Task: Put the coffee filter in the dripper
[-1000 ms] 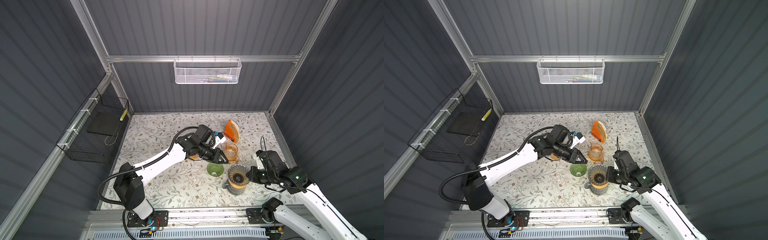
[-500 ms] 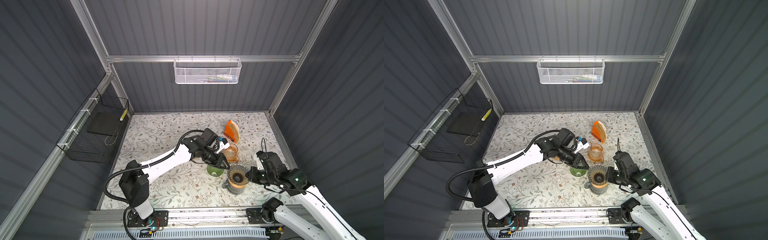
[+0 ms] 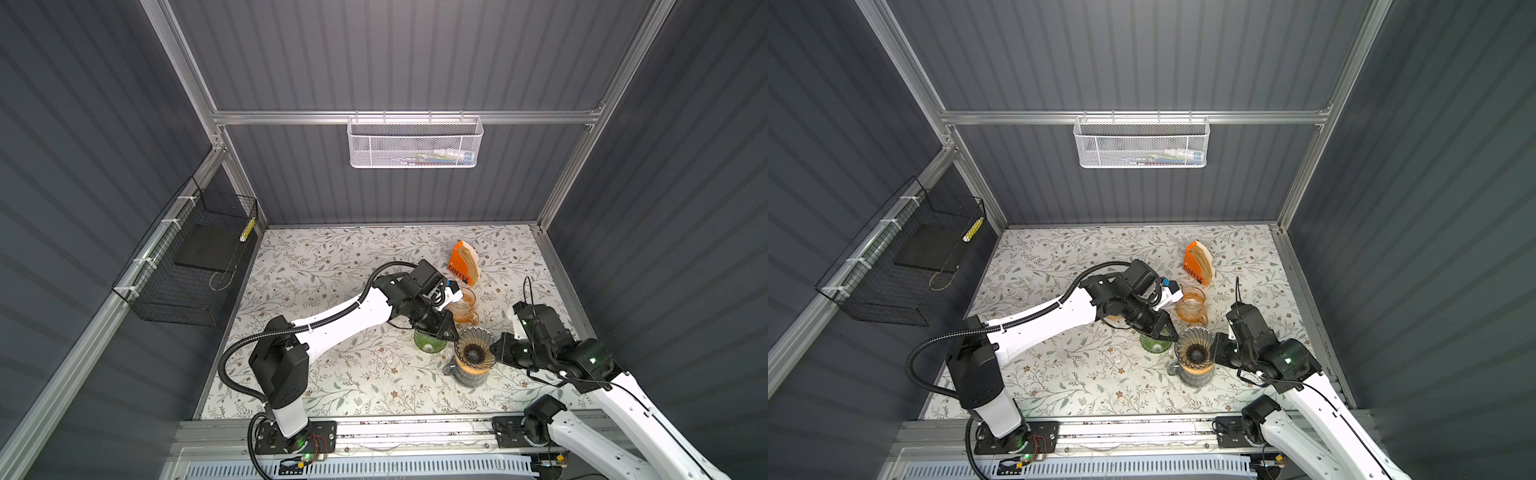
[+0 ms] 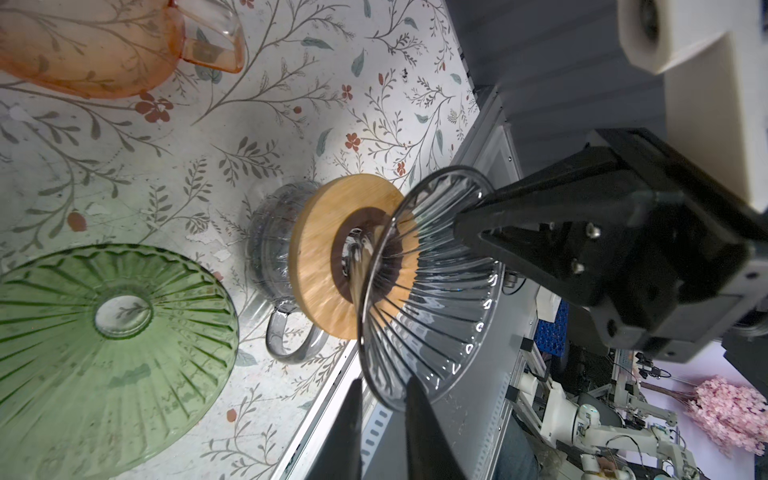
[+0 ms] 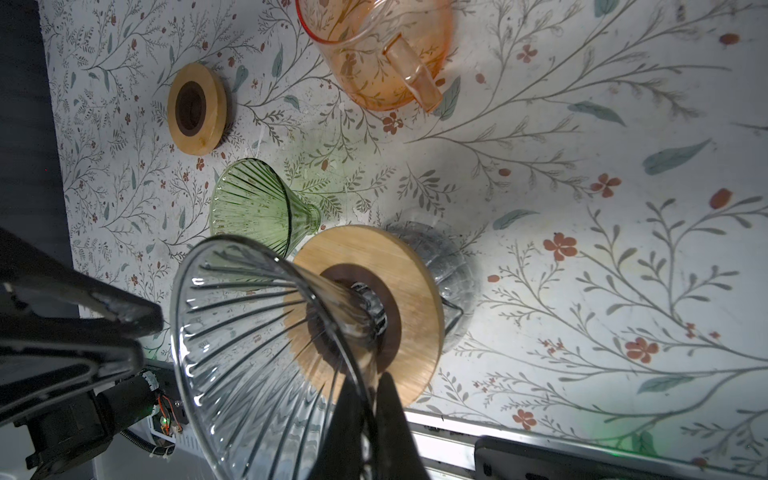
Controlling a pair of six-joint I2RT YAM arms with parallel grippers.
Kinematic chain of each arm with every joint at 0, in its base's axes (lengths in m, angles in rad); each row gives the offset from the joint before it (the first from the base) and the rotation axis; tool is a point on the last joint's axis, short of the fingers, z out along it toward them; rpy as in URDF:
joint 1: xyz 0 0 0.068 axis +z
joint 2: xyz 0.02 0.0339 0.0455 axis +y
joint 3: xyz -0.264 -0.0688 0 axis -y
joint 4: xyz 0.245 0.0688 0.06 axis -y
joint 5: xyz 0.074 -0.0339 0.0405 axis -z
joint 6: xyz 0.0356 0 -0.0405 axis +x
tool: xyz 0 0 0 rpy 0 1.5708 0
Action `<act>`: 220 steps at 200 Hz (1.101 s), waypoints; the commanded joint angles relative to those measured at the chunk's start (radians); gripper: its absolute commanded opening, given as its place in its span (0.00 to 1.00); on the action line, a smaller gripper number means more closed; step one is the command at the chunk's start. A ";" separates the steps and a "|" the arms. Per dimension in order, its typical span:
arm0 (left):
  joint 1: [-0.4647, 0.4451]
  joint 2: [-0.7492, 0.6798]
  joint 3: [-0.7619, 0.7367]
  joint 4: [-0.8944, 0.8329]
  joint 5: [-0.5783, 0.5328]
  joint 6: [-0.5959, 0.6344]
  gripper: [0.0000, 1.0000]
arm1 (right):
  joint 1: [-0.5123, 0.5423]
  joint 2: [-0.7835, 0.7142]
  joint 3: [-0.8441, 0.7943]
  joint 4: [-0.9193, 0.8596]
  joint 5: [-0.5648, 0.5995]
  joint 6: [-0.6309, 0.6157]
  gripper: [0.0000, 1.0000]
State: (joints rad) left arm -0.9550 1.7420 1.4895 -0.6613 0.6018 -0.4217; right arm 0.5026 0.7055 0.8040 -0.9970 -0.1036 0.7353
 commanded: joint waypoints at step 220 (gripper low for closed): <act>-0.028 0.073 0.048 -0.038 -0.039 0.031 0.09 | -0.002 0.009 -0.063 -0.078 0.055 0.028 0.00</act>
State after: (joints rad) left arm -0.9737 1.7935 1.5307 -0.6731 0.5610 -0.4110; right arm 0.5026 0.6949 0.7914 -0.9916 -0.0998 0.7517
